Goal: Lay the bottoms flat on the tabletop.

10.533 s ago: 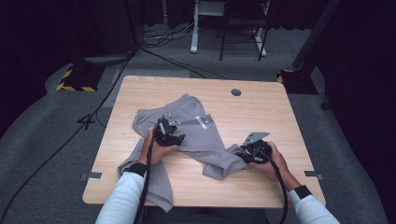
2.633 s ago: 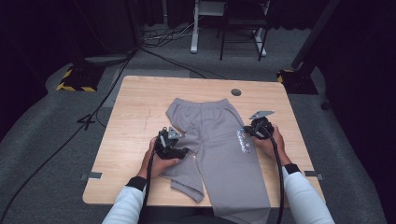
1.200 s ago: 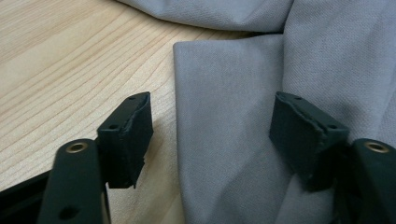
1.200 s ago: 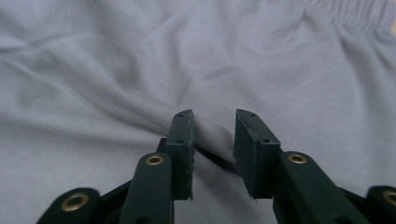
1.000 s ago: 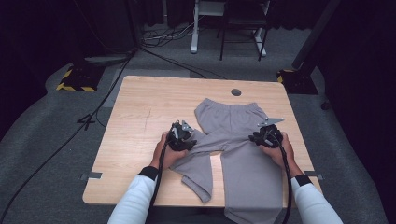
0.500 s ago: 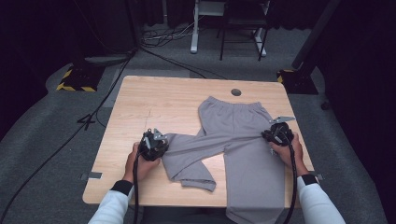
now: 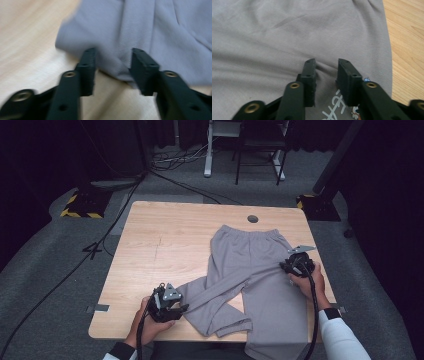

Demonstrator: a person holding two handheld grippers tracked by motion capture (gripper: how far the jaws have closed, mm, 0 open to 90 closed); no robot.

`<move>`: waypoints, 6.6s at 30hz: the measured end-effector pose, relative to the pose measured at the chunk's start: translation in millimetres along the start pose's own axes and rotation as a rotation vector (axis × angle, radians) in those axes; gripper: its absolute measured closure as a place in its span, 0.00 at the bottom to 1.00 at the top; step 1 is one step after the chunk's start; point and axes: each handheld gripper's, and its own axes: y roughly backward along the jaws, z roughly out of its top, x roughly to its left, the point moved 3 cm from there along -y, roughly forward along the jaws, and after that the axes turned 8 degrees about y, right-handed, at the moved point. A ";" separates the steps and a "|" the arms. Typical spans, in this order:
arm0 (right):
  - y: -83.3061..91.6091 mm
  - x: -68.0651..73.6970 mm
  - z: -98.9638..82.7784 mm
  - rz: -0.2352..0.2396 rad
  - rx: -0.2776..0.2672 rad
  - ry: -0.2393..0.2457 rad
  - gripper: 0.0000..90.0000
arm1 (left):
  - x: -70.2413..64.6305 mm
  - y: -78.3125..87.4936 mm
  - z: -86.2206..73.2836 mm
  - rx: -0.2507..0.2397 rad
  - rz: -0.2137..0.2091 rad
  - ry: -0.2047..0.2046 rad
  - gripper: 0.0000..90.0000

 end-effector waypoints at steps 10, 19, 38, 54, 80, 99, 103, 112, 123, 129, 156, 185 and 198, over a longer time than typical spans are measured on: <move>24.2 53.0 39.4 0.151 -0.160 0.142 0.56 | 27.1 -29.2 39.8 -0.042 -0.002 0.053 0.35; -2.1 128.8 103.0 0.268 -0.182 0.289 0.54 | 18.5 -52.9 42.6 0.056 -0.055 -0.034 0.67; -63.3 124.4 124.3 0.233 -0.053 0.174 0.83 | 33.7 -12.6 13.9 0.036 -0.017 0.023 0.97; 4.3 149.9 101.5 0.330 -0.191 0.330 0.60 | 21.1 1.9 0.4 -0.006 -0.003 0.010 0.50; 53.8 242.6 33.9 0.572 -0.120 0.620 0.91 | 20.5 -57.3 35.7 -0.044 0.113 0.038 0.29; 49.8 285.9 48.0 0.576 -0.163 0.689 0.66 | 24.9 -39.7 48.8 -0.108 0.110 0.029 0.27; 44.5 285.8 51.8 0.601 -0.164 0.636 0.80 | 30.8 -30.7 49.4 -0.133 0.128 0.047 0.27; 69.5 275.5 61.5 0.613 -0.254 0.608 0.94 | 46.5 -27.0 46.6 -0.132 0.175 0.093 0.29; 70.8 156.6 79.0 0.339 -0.340 0.282 0.94 | 48.4 -22.3 47.9 -0.164 0.190 0.121 0.30; 29.1 98.5 55.9 0.156 -0.182 0.127 0.92 | 41.9 -22.7 49.3 -0.163 0.170 0.085 0.30; 60.7 126.3 45.3 0.426 -0.209 0.315 0.93 | 12.9 -15.3 48.5 -0.137 0.036 -0.062 0.30; 86.8 136.4 39.0 0.313 -0.253 0.334 0.50 | -82.0 -33.5 19.2 -0.024 -0.176 -0.248 0.33; 25.5 33.5 -16.5 0.103 -0.020 0.078 0.43 | -77.7 -38.8 0.6 0.079 -0.199 -0.296 0.35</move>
